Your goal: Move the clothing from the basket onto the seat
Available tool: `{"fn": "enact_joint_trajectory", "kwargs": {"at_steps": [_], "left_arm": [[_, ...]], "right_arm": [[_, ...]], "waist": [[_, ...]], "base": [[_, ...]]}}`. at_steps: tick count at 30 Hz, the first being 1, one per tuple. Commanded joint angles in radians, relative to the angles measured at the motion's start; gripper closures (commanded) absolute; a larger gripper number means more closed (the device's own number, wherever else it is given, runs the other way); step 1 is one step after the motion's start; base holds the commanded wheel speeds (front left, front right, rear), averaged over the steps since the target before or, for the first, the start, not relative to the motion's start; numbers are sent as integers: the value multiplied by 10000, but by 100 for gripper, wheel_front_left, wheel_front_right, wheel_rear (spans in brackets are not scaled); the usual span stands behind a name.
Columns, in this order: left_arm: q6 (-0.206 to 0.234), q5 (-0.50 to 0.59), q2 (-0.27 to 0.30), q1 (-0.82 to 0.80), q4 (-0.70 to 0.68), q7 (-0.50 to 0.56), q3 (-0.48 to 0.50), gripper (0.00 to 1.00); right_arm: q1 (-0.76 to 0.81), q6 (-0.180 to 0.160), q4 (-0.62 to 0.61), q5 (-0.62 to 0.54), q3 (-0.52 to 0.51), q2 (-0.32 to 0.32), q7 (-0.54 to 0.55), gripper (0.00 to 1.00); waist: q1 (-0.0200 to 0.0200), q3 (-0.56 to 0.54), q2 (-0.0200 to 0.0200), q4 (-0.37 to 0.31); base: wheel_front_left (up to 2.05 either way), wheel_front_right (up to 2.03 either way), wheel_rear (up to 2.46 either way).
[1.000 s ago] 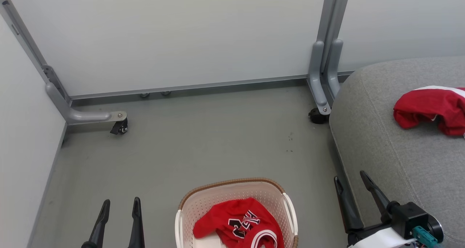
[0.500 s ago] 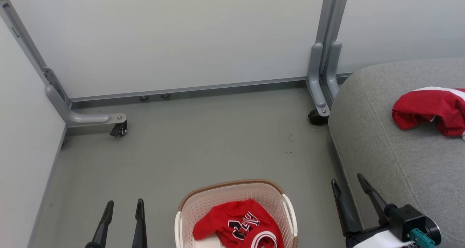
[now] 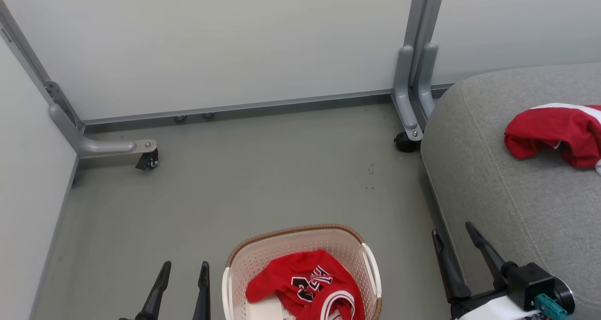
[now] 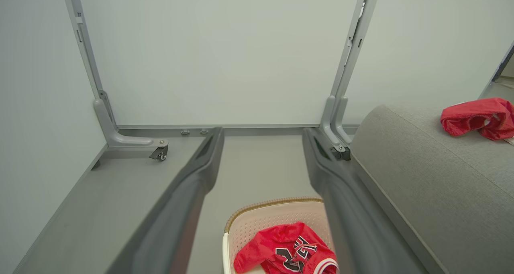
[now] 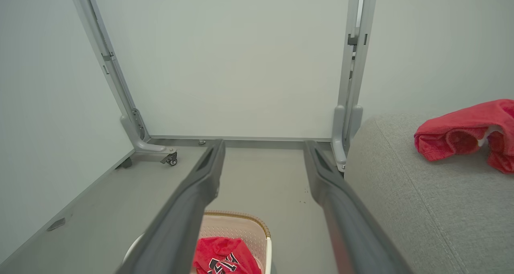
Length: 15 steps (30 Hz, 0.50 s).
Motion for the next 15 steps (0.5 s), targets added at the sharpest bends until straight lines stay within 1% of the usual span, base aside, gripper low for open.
{"fn": "enact_joint_trajectory", "kwargs": {"at_steps": [1, 6, 10, 15], "left_arm": [[-51, 60, 4, -277, 62, -4, -102, 0], [-69, 196, 5, -807, 380, -5, -615, 0], [-75, 355, 65, -1862, 635, -4, -1321, 0], [-78, 265, 464, -3459, 1424, -2, -2314, 0]], "right_arm": [[3, -18, -62, 65, -57, -64, -49, 0], [-307, -18, -253, 192, -288, -46, -47, 0], [-930, -18, -527, 204, -525, -45, -47, 0], [-1851, -16, -812, 195, -724, -42, -47, 0]], "waist": [[1, 264, 0, -87], [1, 1095, 0, -254], [1, 2420, 0, -303], [1, 3989, 0, -406]], "base": [[0, 0, 0], [0, 0, 0], [0, 0, 0], [0, 0, 0]]}}
